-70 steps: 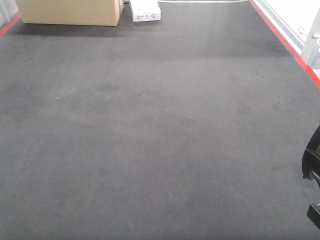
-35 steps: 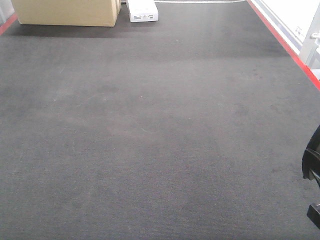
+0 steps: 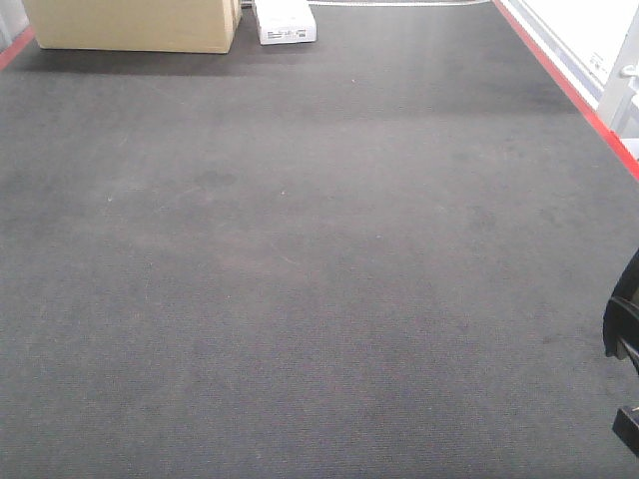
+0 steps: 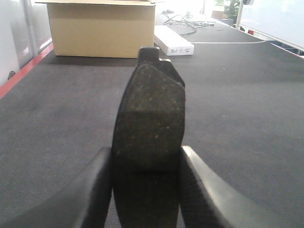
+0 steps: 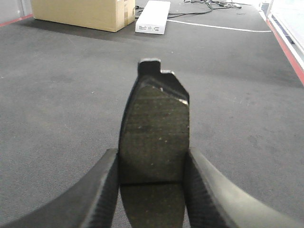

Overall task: Move and align brake pads A on conveyor
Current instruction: 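Stop at the conveyor belt holding both pads above it, then lower the left gripper's brake pad onto the conveyor belt surface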

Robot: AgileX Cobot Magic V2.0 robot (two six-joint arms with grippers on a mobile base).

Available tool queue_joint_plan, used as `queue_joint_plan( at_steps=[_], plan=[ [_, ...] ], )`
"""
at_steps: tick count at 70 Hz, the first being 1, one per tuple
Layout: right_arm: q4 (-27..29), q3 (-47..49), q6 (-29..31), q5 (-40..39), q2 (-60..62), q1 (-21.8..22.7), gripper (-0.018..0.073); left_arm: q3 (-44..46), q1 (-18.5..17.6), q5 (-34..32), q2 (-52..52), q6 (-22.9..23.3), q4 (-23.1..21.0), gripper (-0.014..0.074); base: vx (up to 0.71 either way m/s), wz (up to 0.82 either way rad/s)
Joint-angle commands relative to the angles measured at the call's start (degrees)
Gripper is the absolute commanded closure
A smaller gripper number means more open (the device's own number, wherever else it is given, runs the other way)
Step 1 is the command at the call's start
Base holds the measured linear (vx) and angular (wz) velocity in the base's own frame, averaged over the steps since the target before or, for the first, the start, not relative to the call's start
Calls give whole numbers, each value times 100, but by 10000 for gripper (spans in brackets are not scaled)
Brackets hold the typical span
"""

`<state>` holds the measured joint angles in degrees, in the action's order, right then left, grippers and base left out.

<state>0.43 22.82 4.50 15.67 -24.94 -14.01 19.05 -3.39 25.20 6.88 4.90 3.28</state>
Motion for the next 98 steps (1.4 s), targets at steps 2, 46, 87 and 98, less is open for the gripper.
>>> queue_joint_plan(
  at_steps=[2, 46, 87, 98],
  plan=[
    [-43, 179, 5, -547, -3, 4, 563, 146, -10, -563, 85, 4, -10, 450, 0, 0],
    [-43, 179, 5, -547, -3, 4, 563, 382, -17, -1198, 1128, -1163, -464, 450, 0, 0],
    [-43, 179, 5, -547, -3, 4, 563, 2761, -697, -626, 5862, -5267, -4102, 435, 0, 0],
    [-43, 179, 5, -547, -3, 4, 563, 3445, -809, -1, 6828, -4279, -4060, 432, 0, 0]
  ],
)
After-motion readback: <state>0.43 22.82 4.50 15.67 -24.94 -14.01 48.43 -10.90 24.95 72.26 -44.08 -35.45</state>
